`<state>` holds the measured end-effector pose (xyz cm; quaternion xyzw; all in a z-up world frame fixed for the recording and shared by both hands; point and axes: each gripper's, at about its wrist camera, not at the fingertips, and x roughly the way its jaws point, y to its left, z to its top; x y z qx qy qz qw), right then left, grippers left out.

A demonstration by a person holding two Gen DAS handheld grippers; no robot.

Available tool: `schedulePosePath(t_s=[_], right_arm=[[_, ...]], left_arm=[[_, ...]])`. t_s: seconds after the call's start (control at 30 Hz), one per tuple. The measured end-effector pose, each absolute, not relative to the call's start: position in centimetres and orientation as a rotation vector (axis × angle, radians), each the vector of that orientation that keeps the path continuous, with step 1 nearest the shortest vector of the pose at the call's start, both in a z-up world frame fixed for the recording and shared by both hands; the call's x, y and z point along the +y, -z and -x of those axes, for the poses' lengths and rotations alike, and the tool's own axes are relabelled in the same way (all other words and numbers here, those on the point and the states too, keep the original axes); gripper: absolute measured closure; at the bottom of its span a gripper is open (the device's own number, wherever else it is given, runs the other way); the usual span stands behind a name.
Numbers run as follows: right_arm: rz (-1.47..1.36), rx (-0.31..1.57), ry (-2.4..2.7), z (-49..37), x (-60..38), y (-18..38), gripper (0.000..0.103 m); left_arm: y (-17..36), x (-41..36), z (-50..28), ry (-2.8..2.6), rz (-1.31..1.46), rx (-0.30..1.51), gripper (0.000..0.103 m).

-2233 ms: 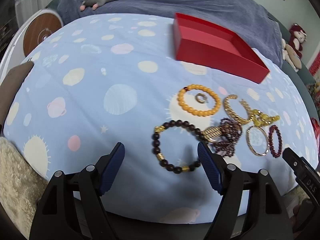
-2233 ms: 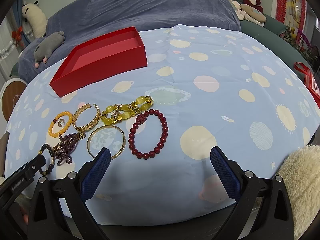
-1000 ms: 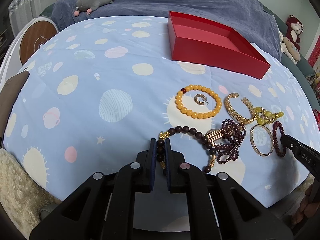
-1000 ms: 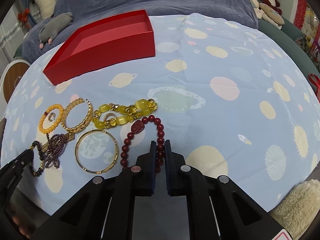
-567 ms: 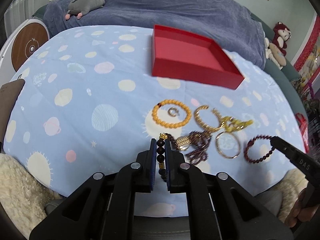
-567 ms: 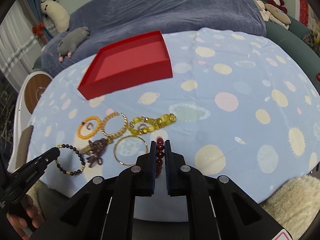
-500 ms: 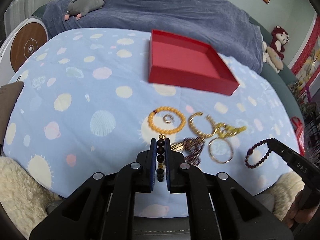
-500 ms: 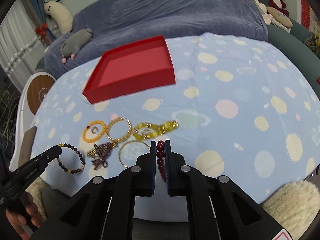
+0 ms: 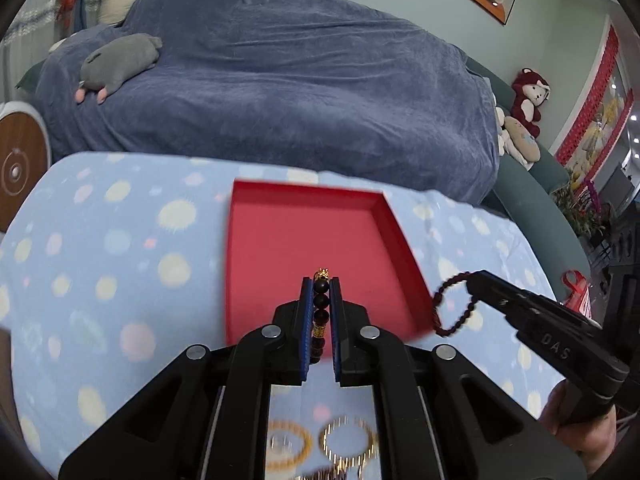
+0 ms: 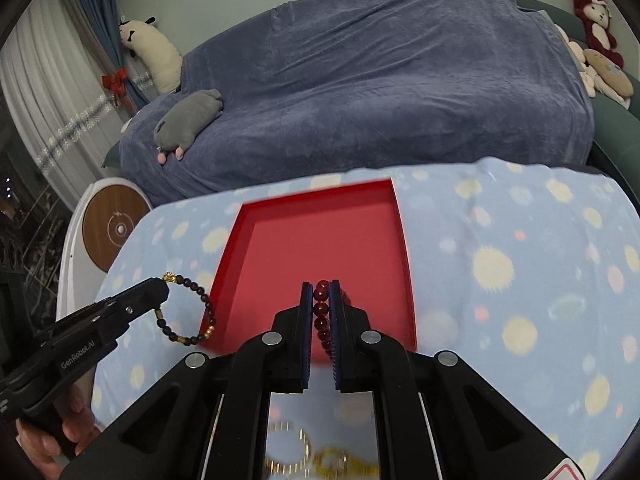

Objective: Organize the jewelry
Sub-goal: 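Carry both bracelets into the red box and open both tools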

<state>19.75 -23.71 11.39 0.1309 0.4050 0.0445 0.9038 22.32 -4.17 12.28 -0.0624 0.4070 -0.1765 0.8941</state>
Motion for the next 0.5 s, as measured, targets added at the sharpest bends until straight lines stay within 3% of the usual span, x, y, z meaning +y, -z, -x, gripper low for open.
schedulePosePath(t_s=[0.4,0.43,0.5], right_arm=[[-0.24,0.95,-0.093,-34.8,-23.6,-5.5,0.095],[-0.241,0.947,-0.08,-34.9,-23.7,-5.2,0.091],[-0.238,0.937,-0.054,-34.7,-24.1,-5.2,0.07]], left_arm=[[-7.0,-6.1,-35.9,0.329,0.156,0.955,0.095],[-6.8,-6.1,-36.2,0.324,0.156,0.959,0.092],[-6.5,-5.9,-36.2,0.32,0.153,0.96,0.069]])
